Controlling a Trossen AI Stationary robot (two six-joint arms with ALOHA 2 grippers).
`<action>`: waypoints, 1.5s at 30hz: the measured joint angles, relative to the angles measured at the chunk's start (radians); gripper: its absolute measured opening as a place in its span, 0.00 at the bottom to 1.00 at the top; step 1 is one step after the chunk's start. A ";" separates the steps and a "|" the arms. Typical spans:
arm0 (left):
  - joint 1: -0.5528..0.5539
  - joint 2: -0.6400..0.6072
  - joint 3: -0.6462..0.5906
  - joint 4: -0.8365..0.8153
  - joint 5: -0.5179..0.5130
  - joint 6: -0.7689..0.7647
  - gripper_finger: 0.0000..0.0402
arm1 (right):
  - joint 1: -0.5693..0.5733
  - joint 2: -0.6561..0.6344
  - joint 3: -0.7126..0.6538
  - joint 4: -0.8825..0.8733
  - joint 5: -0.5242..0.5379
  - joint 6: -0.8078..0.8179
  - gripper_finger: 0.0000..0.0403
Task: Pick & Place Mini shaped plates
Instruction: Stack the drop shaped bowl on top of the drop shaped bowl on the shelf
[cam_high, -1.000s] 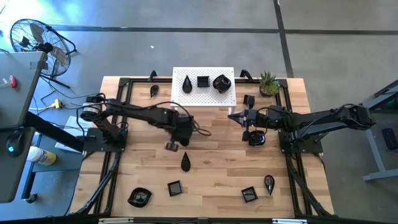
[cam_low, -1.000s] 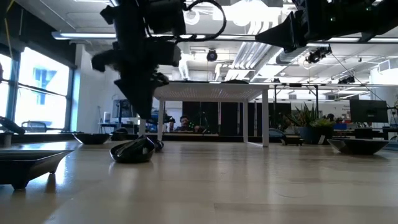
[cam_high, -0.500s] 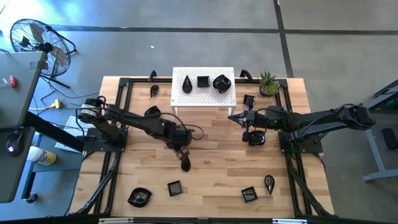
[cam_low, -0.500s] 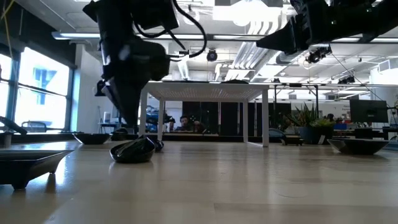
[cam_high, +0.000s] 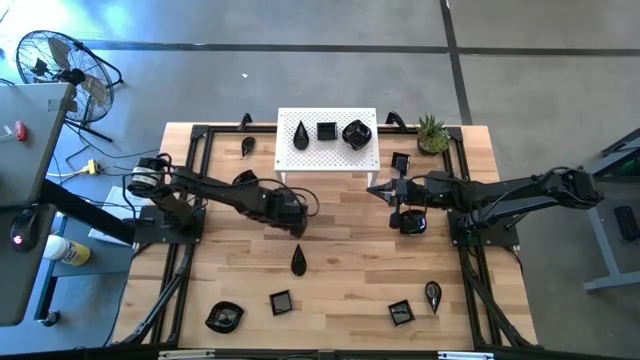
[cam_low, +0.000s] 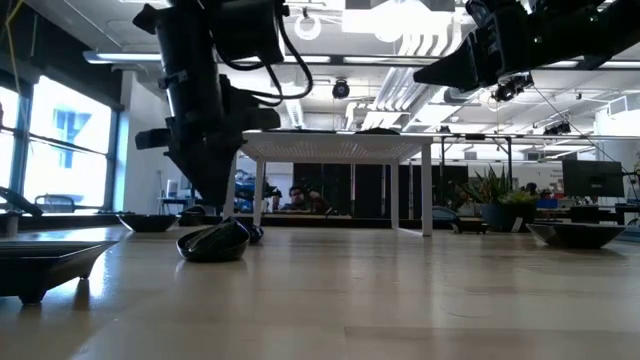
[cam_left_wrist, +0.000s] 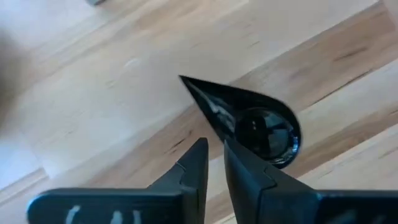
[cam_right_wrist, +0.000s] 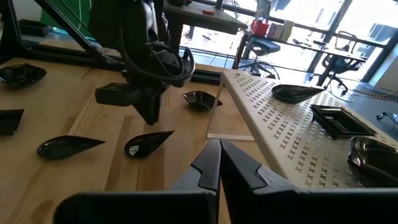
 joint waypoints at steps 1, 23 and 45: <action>-0.001 0.000 0.000 -0.001 -0.006 0.000 0.14 | 0.000 0.000 0.000 0.000 0.000 0.000 0.01; -0.002 -0.035 -0.157 0.177 0.029 -0.050 0.17 | 0.000 0.000 0.000 0.002 0.000 0.000 0.01; -0.001 -0.061 -0.156 0.302 -0.016 -0.049 0.32 | 0.000 0.000 0.000 0.011 0.000 0.000 0.01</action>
